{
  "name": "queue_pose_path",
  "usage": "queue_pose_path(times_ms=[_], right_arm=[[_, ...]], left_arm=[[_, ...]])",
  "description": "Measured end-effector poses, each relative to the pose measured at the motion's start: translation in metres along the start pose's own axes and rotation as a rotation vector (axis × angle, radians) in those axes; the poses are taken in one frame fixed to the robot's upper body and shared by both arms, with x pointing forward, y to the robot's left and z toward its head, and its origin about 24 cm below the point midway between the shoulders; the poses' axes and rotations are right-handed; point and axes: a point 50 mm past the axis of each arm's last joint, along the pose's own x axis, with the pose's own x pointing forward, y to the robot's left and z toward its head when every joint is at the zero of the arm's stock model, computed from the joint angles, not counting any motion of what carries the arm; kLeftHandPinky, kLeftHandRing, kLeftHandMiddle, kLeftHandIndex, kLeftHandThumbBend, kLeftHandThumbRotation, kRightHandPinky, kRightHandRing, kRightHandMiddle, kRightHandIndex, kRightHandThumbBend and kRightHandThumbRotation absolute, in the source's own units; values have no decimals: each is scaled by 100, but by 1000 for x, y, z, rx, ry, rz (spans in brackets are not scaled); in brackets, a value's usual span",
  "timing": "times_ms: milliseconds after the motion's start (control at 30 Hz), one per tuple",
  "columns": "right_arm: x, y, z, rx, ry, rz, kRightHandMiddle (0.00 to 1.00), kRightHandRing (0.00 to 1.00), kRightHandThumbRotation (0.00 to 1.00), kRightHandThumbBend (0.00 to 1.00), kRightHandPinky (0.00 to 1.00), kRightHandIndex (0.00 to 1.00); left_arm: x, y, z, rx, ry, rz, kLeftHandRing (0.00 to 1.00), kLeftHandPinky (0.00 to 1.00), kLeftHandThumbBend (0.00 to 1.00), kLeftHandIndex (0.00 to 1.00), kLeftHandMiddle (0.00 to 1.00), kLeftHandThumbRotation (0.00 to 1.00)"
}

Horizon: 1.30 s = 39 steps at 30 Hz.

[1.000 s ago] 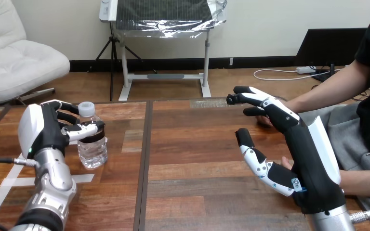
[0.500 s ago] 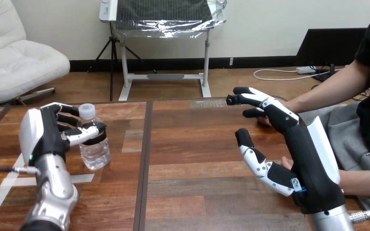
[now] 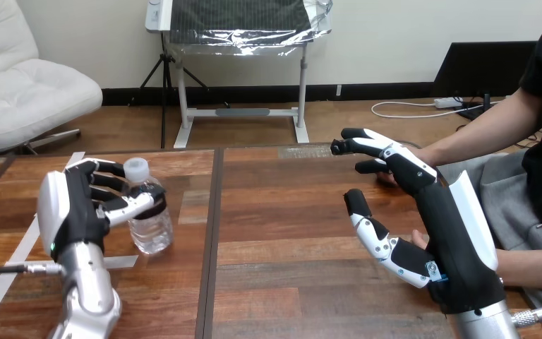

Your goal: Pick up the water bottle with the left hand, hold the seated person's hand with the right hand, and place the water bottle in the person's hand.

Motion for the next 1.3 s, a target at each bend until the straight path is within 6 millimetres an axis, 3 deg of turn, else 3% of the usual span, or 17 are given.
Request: queue_pose_path(times_ms=[1300], right_arm=[[0, 0, 0, -3, 2, 2, 84, 81, 0, 19, 71, 73]], left_arm=[[-66, 5, 2, -123, -55, -76, 41, 37, 69, 49, 46, 0]])
